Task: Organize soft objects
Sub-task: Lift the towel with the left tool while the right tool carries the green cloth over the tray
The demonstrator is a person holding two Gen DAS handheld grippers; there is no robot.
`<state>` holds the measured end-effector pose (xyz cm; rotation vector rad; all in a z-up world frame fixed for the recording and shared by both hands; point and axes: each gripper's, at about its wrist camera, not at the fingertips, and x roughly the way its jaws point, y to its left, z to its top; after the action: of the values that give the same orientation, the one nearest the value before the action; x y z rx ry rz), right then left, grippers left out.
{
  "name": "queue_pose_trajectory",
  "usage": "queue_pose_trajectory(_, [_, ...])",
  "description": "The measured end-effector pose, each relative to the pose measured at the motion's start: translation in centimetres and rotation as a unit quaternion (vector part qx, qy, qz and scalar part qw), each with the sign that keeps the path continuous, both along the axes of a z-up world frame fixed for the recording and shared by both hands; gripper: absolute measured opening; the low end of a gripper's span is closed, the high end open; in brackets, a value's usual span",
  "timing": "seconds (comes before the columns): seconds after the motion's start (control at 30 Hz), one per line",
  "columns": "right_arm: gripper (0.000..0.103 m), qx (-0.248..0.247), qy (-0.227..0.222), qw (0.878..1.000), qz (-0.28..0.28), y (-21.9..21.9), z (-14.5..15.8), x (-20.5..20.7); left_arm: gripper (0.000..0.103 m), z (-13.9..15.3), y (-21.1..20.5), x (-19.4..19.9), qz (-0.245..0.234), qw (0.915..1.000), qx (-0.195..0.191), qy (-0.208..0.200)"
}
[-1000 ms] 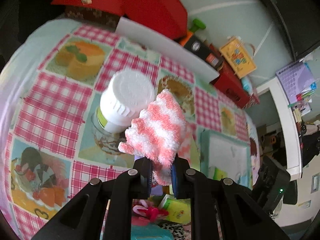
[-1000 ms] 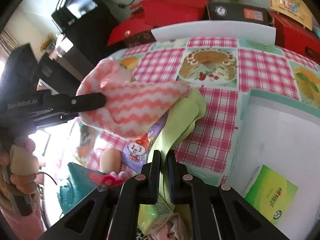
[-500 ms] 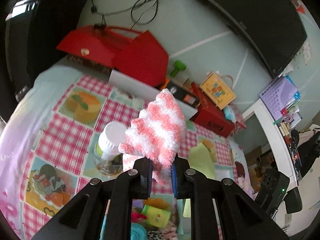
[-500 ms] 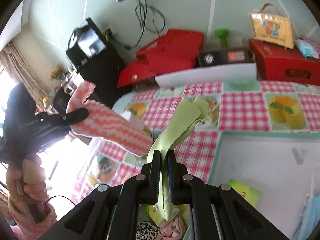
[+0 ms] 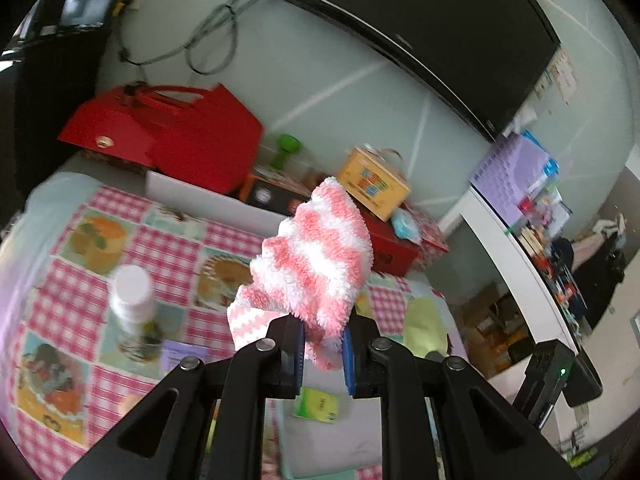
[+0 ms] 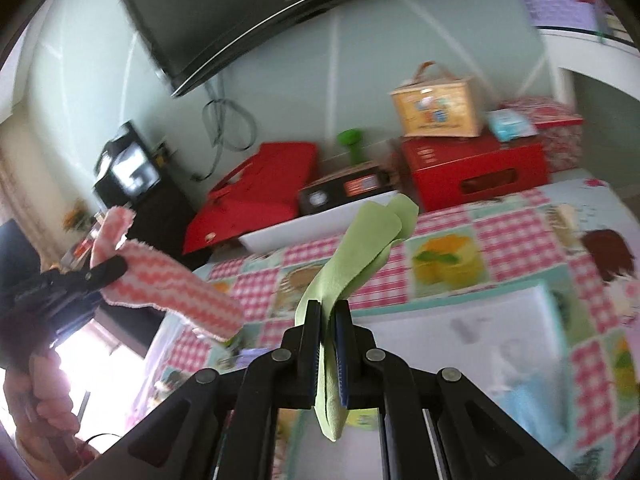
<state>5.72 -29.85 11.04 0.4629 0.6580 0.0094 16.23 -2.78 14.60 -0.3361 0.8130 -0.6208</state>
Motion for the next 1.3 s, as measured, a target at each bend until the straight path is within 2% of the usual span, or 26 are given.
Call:
queue_pose_trajectory(0.33, [0.008,0.015,0.009,0.995,-0.099,-8.1,-0.7,-3.9,0.016,-2.9,-9.3,-1.0,-0.066,0.9974,0.014,0.027])
queue_pose_trajectory(0.63, [0.008,0.046,0.032,0.989,-0.138,-12.4,-3.3,-5.2,0.016,-7.0,-15.0,-1.6,-0.089,0.9939,0.038,0.053])
queue_pose_trajectory(0.87, [0.008,0.061,0.053,0.986,-0.145,-13.6,-5.2,-4.8,0.016,-10.3,-16.8,-1.5,-0.090,0.9909,0.063,0.077])
queue_pose_trajectory(1.3, [0.008,0.074,0.093,0.984,-0.131,-13.1,-8.2,-2.5,0.016,-15.6,-17.0,-0.9,-0.076,0.9831,0.114,0.122])
